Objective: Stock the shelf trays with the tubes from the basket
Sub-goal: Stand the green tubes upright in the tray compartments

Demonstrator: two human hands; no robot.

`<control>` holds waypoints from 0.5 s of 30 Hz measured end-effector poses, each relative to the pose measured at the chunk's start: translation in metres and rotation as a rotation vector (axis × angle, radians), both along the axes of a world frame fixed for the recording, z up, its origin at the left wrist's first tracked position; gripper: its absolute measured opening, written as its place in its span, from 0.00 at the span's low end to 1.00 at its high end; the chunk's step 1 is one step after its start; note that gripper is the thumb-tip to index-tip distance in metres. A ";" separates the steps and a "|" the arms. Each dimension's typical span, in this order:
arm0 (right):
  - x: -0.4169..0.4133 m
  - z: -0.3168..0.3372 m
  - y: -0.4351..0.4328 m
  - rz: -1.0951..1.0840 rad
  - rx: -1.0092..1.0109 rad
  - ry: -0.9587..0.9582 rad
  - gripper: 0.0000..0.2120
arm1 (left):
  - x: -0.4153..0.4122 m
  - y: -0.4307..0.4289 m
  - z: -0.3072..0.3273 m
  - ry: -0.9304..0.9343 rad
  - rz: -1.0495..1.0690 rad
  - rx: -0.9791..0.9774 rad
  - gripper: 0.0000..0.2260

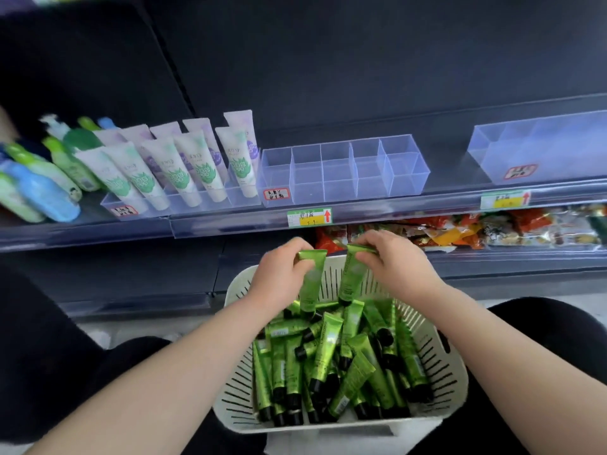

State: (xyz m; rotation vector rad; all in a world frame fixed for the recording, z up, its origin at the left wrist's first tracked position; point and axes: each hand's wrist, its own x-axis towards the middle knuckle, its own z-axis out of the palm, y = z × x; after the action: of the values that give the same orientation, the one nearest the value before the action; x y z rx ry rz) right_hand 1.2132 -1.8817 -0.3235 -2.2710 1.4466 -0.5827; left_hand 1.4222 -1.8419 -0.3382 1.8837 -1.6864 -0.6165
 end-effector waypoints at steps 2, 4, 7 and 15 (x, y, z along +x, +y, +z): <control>-0.008 0.023 -0.007 -0.028 -0.120 -0.030 0.10 | -0.011 -0.014 0.027 0.062 -0.014 -0.116 0.06; -0.018 0.045 -0.015 -0.081 -0.213 -0.047 0.09 | -0.024 -0.030 0.053 0.167 -0.028 -0.196 0.06; -0.032 0.074 -0.033 -0.187 -0.295 -0.082 0.10 | -0.045 -0.057 0.090 0.292 0.006 -0.317 0.06; -0.061 0.119 -0.094 -0.354 -0.395 -0.120 0.10 | -0.098 -0.138 0.145 0.422 0.091 -0.463 0.06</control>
State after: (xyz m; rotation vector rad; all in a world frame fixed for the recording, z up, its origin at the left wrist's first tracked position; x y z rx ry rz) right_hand 1.1523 -1.9757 -0.2041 -2.2140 1.8153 -1.1839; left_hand 1.3239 -1.9796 -0.1929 1.3789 -1.3224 -0.4912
